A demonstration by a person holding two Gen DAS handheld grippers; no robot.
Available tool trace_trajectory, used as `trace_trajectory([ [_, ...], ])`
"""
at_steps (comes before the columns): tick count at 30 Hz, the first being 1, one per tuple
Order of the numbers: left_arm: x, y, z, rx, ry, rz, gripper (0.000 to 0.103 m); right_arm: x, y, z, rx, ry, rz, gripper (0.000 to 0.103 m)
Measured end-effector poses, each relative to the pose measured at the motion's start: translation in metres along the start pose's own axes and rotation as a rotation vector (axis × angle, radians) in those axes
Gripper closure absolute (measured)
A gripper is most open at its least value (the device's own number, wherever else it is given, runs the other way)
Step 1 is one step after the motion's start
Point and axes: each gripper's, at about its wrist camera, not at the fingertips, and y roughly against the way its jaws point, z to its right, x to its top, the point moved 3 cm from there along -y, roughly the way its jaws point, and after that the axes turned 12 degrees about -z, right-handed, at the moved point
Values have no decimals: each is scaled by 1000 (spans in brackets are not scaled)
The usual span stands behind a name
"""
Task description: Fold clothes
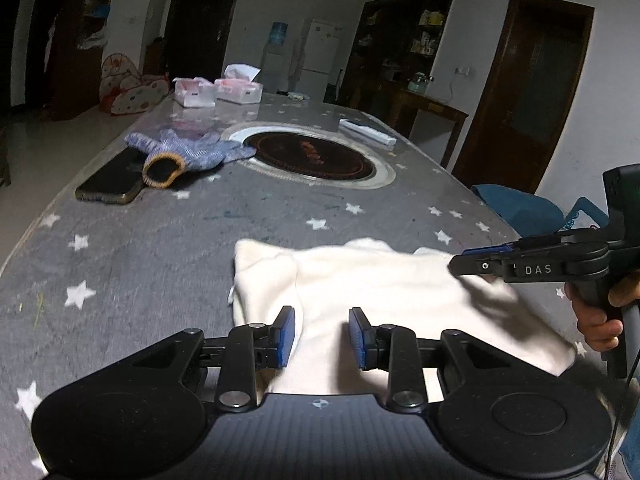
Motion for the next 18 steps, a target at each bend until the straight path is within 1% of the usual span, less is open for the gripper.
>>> trace_trajectory([
  [4, 13, -8, 1, 4, -6, 2, 71, 6, 1, -9, 24, 16, 18, 83],
  [6, 19, -15, 0, 13, -5, 0, 71, 8, -8, -13, 21, 22, 4, 83],
  [10, 24, -33, -10, 28, 21, -41, 71, 9, -14, -12, 22, 18, -11, 84],
  [12, 23, -37, -14, 32, 22, -40, 71, 10, -13, -12, 22, 19, -11, 84],
  [15, 24, -33, -15, 21, 34, -37, 69, 8, -2, -16, 18, 44, 4, 84],
  [18, 22, -23, -14, 33, 28, -19, 63, 2, 10, -24, 31, 70, 18, 83],
])
